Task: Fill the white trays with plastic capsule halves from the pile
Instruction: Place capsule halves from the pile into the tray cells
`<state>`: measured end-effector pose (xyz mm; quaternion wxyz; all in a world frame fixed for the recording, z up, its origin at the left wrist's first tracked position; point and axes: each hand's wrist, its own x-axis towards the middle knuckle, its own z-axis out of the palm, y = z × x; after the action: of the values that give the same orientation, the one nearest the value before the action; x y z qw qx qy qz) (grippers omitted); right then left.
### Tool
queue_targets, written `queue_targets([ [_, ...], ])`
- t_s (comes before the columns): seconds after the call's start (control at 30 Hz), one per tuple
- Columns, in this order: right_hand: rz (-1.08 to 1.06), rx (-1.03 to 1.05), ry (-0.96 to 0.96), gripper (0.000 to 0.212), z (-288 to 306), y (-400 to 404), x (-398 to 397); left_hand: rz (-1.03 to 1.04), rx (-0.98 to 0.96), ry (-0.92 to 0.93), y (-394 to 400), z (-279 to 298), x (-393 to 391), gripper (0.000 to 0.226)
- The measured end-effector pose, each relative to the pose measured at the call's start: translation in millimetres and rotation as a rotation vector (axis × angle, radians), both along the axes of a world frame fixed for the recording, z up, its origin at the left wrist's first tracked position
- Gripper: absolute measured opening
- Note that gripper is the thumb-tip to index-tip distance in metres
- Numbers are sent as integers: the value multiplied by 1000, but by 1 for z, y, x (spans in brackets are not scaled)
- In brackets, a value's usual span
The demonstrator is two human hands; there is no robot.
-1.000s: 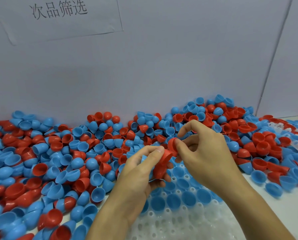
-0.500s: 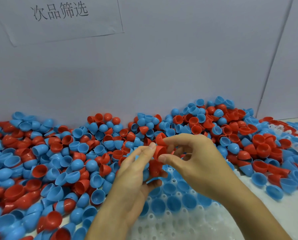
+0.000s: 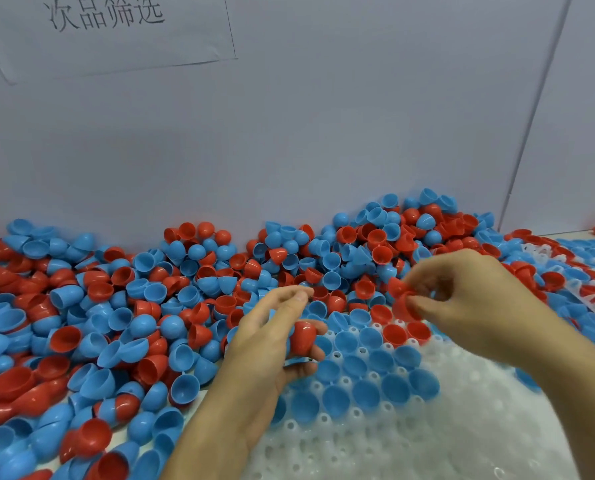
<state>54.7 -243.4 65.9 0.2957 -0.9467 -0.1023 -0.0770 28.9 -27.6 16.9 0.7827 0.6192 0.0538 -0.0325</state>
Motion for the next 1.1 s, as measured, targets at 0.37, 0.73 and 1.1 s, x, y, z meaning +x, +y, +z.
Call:
queue_targets([
  [0.37, -182, -404, 470, 32, -32, -19, 7, 31, -84, 23, 1, 0, 2, 40],
  [0.73, -49, -291, 252, 28, -10, -13, 4, 9, -86, -19, 1, -2, 0, 21],
  [1.1, 231, 263, 34, 14, -21, 49, -1, 17, -34, -63, -1, -3, -2, 43],
])
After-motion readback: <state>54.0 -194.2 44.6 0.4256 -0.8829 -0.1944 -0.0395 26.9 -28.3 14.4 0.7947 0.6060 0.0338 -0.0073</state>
